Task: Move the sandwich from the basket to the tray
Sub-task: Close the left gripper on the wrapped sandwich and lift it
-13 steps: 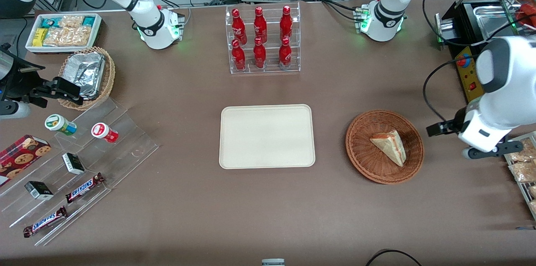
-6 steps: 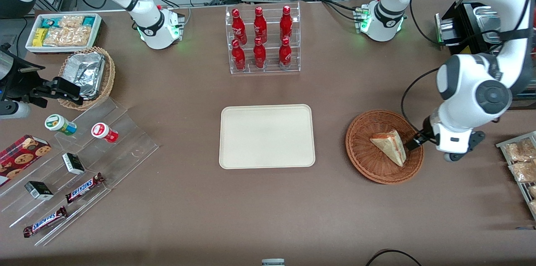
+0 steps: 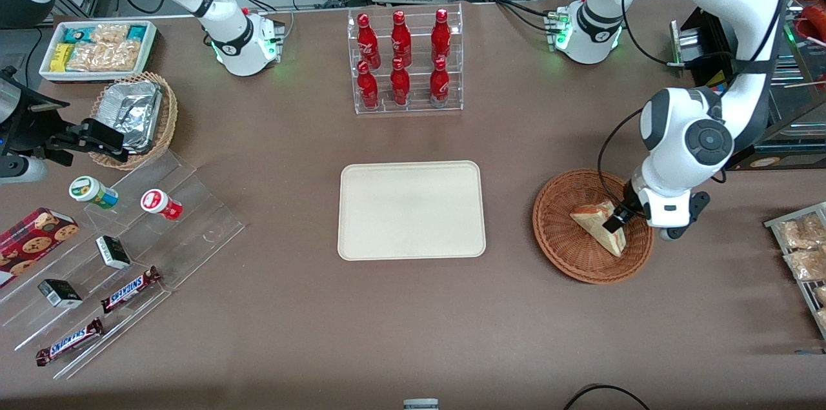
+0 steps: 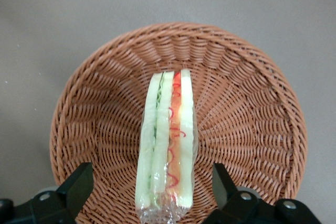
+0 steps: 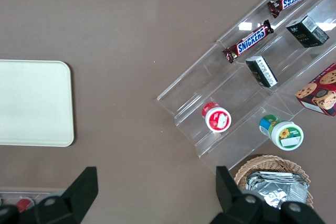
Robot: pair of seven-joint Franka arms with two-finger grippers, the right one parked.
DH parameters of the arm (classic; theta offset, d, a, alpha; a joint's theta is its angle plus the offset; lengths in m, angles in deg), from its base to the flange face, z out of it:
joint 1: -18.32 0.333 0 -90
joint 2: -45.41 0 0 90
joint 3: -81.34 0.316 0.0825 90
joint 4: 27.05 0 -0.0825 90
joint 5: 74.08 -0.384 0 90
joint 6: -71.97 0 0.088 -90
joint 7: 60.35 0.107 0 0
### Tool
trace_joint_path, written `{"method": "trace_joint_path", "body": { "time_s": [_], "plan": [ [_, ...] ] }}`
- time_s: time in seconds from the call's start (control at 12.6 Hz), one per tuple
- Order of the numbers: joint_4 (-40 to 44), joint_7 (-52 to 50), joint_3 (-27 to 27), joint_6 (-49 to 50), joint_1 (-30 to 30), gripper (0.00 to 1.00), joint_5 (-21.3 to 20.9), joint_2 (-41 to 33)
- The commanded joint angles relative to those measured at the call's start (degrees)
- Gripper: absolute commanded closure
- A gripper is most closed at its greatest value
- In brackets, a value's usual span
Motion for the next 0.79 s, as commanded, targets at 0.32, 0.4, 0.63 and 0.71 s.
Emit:
{"method": "trace_joint_path", "body": {
  "time_s": [0.32,0.4,0.63,0.71],
  "plan": [
    [-3.51,-2.96,0.20,-5.33,-1.44,0.00,-0.79,0.89],
    [-3.51,-3.05,0.20,-5.51,-1.44,0.07,-0.79,1.42],
    [-2.99,-3.05,0.29,-5.42,-1.44,1.00,-0.70,1.42],
    [-2.37,-2.96,0.29,-5.07,-1.44,1.00,-0.70,1.42]
  ]
}}
